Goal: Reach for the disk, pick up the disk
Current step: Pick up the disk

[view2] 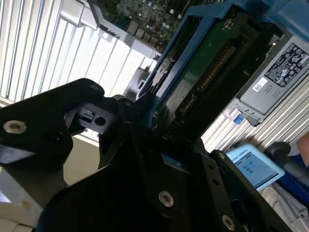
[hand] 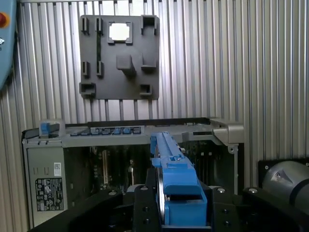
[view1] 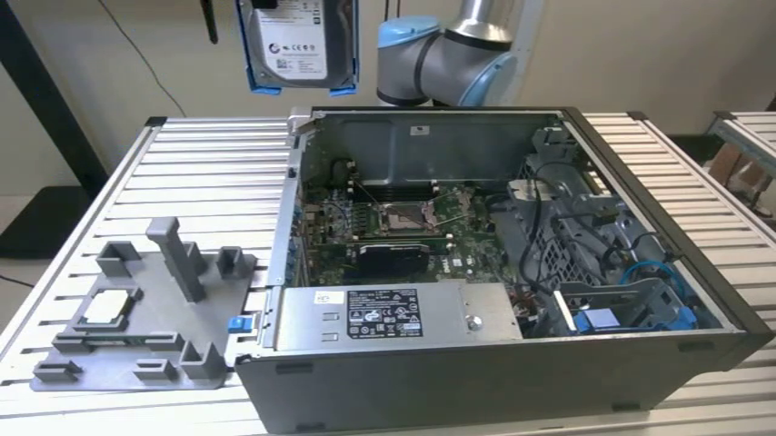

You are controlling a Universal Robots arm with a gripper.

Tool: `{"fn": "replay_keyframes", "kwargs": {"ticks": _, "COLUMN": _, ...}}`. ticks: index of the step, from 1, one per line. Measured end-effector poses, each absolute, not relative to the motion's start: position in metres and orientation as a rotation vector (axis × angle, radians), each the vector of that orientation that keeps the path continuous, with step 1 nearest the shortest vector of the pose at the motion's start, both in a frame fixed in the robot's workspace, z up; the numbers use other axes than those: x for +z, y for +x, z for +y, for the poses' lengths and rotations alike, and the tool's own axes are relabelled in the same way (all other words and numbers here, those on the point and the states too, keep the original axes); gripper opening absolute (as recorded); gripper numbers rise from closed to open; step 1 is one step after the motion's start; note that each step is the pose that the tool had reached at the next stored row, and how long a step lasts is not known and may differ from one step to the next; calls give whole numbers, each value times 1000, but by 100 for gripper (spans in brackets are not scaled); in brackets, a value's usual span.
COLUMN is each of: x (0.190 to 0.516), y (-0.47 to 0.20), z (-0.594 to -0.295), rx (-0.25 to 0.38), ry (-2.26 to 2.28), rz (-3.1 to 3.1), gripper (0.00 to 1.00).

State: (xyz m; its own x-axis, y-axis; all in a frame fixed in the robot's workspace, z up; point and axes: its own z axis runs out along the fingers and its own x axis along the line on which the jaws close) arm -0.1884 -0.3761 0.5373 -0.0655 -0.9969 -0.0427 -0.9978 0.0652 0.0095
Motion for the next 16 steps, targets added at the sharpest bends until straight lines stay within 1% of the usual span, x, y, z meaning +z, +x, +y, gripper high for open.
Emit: {"fn": "replay_keyframes", "kwargs": {"ticks": 16, "x": 537, "y": -133, "z": -376, "rx": 57, "ry": -2130, "rz": 2275, "gripper": 0}}
